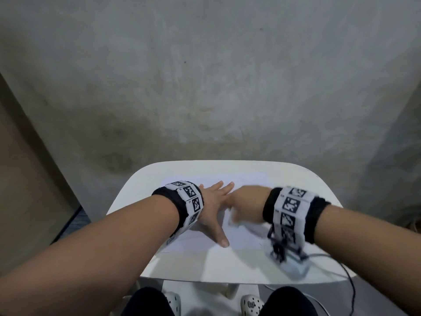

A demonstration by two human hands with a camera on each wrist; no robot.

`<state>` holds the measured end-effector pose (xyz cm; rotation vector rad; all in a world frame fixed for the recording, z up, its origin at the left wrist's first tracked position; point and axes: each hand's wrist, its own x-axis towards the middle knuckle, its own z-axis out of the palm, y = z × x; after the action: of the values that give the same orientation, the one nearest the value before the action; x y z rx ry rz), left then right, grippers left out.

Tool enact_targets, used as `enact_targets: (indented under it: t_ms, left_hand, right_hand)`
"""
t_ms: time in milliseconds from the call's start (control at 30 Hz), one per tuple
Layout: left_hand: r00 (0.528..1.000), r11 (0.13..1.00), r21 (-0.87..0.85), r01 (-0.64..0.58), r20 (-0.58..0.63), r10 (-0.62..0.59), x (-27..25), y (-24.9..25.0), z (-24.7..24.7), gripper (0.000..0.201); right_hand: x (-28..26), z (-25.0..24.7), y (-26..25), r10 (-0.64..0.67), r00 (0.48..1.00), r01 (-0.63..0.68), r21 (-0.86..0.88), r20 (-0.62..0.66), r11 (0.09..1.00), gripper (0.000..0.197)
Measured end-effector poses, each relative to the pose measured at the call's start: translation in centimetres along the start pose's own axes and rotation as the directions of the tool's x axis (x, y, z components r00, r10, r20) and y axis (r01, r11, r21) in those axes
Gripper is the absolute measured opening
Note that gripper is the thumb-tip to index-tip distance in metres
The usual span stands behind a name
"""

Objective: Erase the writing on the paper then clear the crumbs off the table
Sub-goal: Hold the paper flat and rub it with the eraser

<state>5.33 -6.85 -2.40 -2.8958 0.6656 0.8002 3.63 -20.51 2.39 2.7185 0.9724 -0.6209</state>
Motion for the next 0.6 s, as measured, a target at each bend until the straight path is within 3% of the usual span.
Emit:
enact_targets:
  t_ms: [67, 133, 367, 467, 533, 600]
  left_hand:
    - [1.0, 1.0, 0.017, 0.002, 0.017, -0.002, 0.1, -0.3, 0.0, 0.14]
    - [0.999, 1.0, 0.016, 0.003, 0.036, -0.004, -0.1, -0.3, 0.0, 0.137]
    - [0.997, 0.998, -0.004, 0.06, 0.042, -0.06, -1.7, -1.8, 0.4, 0.137]
    - [0.997, 0.998, 0.016, 0.065, 0.042, -0.066, -1.6, -1.5, 0.4, 0.138]
    - [0.997, 0.997, 0.027, 0.074, 0.03, -0.075, -1.6, -1.2, 0.5, 0.138]
    - [0.997, 0.998, 0.026, 0.063, 0.032, -0.064, -1.6, -1.3, 0.6, 0.138]
  right_hand:
    - [1.5, -0.8, 2.7, 0.17, 0.983, -0.174, -0.057, -0.069, 0.983, 0.028]
    - [1.8, -1.1, 3.5, 0.225, 0.971, -0.23, -0.079, -0.076, 0.97, 0.025]
    - [0.6, -0.8, 1.8, 0.193, 0.979, -0.202, -0.154, -0.071, 0.967, 0.014]
    - [-1.6, -0.2, -2.0, 0.041, 0.998, -0.034, -0.187, 0.036, 0.982, 0.032]
    - [-2.2, 0.7, -3.5, -0.078, 0.992, 0.092, -0.155, 0.095, 0.984, 0.032]
    - [-1.1, 0.2, -2.2, -0.003, 0.995, 0.013, -0.107, 0.101, 0.994, 0.032]
